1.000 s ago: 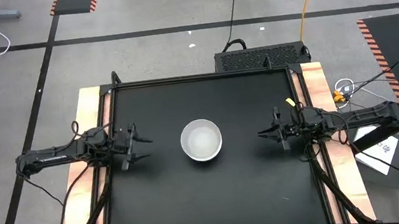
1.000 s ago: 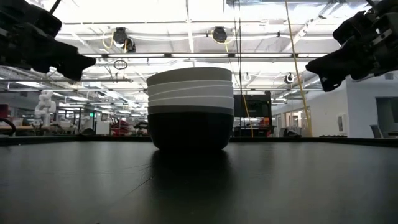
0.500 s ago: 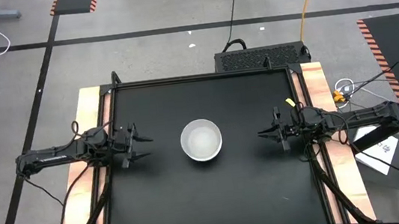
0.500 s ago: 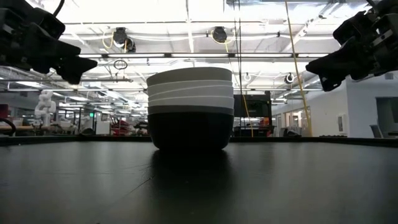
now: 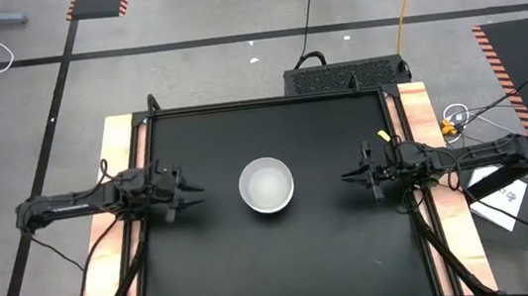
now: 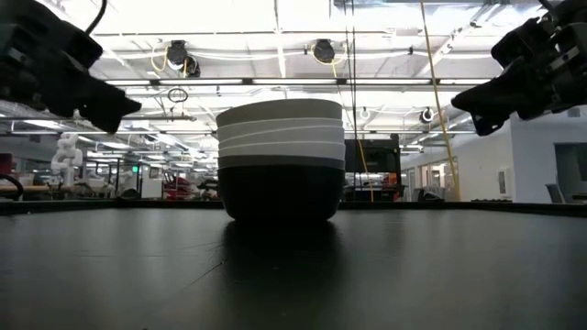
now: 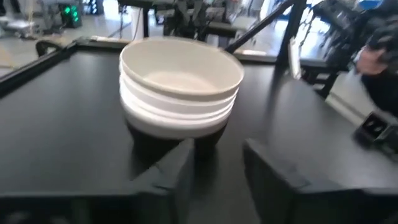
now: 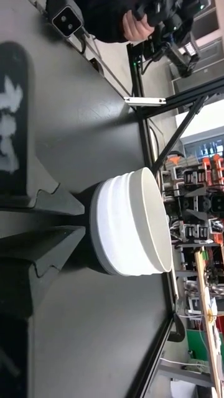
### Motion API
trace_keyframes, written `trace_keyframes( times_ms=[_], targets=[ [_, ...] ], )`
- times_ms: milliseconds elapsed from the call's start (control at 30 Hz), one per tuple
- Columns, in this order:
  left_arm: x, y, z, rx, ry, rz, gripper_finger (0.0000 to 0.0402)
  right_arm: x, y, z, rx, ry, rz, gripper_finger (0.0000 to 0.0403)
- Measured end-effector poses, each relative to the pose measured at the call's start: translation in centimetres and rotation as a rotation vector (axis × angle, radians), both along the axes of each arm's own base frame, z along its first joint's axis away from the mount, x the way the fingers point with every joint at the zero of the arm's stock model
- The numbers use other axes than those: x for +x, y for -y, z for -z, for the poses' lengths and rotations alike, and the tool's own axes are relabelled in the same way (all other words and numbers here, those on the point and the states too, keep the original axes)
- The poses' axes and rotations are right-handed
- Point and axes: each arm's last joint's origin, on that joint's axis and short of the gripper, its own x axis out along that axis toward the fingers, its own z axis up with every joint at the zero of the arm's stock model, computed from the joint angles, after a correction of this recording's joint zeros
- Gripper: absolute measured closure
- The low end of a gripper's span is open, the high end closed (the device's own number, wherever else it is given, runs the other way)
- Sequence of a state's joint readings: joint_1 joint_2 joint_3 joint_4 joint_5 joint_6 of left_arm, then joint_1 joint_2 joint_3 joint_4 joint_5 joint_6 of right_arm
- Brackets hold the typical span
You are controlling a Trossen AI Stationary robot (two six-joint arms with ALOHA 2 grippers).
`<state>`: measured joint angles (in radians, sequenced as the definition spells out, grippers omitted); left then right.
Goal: Nest bowls inside each other
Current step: Return to Home Position
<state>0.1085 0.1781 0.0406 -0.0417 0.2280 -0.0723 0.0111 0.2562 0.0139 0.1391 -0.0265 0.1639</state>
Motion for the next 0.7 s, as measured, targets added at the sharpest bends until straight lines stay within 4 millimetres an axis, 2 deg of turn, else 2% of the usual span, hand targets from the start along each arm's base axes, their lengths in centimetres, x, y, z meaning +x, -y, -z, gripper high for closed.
trace_keyframes(
  times_ms=[133, 200, 400, 700],
  targets=[
    [0.3, -0.09, 0.51, 0.043, -0.053, -0.01, 0.0365, 0.0, 0.0, 0.03, -0.002, -0.003, 0.0, 0.0369],
    [0.38, -0.1, 0.65, 0.05, -0.068, -0.008, 0.0389, 0.0, 0.0, 0.02, -0.002, -0.002, 0.0, 0.0369],
    [0.42, -0.13, 0.63, 0.059, -0.065, -0.015, 0.0398, 0.0, 0.0, 0.02, -0.001, -0.002, 0.0, 0.0369],
    [0.47, -0.11, 0.39, 0.046, -0.04, -0.01, 0.0377, 0.01, 0.0, -0.07, 0.017, 0.007, 0.002, 0.0369]
  ],
)
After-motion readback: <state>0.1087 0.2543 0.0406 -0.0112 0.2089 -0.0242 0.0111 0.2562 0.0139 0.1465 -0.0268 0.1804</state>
